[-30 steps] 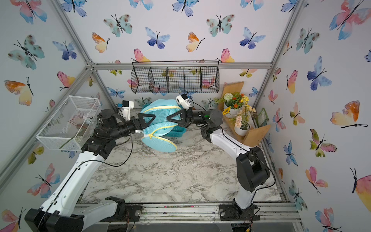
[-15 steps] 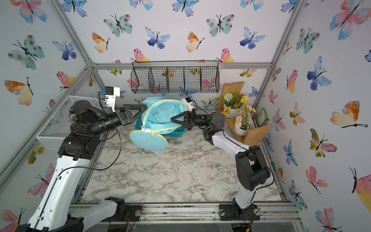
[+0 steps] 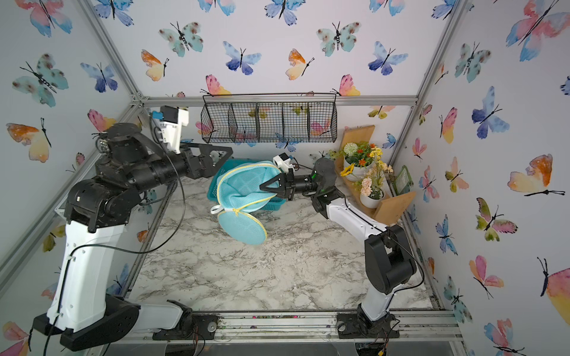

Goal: Turn the laundry bag inside out
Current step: Turn over the laundry bag.

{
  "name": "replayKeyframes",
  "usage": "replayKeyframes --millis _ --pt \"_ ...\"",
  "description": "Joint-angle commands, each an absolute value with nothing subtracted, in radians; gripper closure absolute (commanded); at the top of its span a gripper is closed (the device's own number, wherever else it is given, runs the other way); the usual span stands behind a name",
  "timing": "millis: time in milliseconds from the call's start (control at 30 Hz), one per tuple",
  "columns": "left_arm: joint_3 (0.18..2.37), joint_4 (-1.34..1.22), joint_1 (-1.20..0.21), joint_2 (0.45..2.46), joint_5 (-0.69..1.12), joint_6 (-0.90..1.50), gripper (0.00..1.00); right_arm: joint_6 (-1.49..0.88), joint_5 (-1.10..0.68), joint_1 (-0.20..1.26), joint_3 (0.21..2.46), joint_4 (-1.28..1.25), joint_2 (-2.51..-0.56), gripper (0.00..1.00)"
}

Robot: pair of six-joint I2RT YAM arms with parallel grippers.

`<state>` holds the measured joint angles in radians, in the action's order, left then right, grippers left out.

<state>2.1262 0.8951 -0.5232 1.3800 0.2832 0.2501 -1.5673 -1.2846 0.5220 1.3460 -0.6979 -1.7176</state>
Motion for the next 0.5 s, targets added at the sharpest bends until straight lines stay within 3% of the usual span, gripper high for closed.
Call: replayKeyframes --millis 0,133,467 --pt "2.095 1.121 -0.717 1.43 -0.157 0.049 0.01 -1.417 -1.332 0.522 1.387 -0.53 -1.677 0.97" --pt "1.998 1.11 -0.819 1.444 -0.322 0.002 0.01 -1.315 -1.342 0.52 1.422 -0.38 -1.667 0.97" --pt "1.915 0.911 -0.821 1.399 -0.529 -0.153 0.0 -1.173 -1.348 0.543 1.431 -0.167 -1.625 0.97"
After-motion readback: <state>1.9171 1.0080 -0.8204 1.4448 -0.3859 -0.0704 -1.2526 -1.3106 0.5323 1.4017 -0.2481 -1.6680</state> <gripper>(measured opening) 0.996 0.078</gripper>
